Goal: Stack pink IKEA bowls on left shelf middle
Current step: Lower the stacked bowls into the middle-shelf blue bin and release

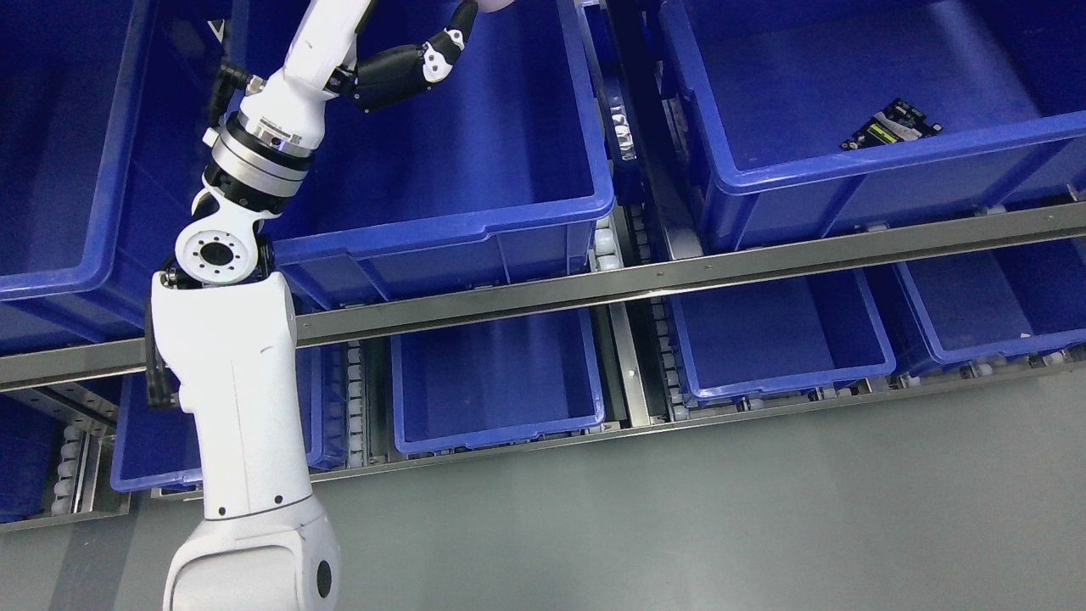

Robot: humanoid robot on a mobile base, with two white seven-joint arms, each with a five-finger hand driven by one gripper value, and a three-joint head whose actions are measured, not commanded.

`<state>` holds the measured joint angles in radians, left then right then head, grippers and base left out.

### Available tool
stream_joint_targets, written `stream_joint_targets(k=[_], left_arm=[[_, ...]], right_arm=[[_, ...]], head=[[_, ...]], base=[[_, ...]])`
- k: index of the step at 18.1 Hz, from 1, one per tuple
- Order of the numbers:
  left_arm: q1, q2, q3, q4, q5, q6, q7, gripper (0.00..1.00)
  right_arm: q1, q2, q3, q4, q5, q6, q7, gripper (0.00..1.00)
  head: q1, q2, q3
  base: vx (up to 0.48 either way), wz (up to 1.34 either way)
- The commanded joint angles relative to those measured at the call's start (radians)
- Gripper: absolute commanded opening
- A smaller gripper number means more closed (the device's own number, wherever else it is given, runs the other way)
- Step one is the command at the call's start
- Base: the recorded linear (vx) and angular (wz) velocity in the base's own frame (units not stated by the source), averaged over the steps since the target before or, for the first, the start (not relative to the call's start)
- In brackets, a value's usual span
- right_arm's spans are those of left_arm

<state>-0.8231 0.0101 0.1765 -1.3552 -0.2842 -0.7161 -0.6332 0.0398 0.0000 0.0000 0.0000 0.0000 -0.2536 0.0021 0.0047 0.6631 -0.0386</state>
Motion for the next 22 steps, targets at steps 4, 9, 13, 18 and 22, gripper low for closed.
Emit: stream_joint_targets(k=[4,9,13,18,22], left_arm=[[-0.033,0.096,-0.006,0.172,-0.024,0.036,0.000,0.06],[-0.036,0.123,-0.012,0.192,-0.024,0.059,-0.002,0.07],[0.010,0.128,-0.126,0.197,-0.024,0.121,-0.037,0.13],[0.018,0.125,-0.120,0.243,-0.024,0.142,-0.025,0.19],[0.021,0.126,-0.100,0.240,-0.024,0.182,-0.025,0.59]], right_arm=[[0.000,-0.017,-0.005,-0.017,-0.002,0.007,-0.002,1.00],[0.000,-0.017,-0.005,-0.017,-0.002,0.007,-0.002,1.00],[0.000,-0.017,-0.005,-0.017,-0.002,0.007,-0.002,1.00],[0.000,-0.017,-0.005,-0.017,-0.002,0.007,-0.002,1.00],[0.000,-0.017,-0.005,-0.017,-0.002,0.007,-0.002,1.00]], head=[[0.0000,0.000,0.000],[0.0000,0.001,0.000],[0.0000,0.001,0.000],[0.0000,0.001,0.000],[0.0000,0.001,0.000]], base=[[0.058,0.00],[0.006,-0.01],[0.000,0.00],[0.000,0.00],[0.005,-0.02]])
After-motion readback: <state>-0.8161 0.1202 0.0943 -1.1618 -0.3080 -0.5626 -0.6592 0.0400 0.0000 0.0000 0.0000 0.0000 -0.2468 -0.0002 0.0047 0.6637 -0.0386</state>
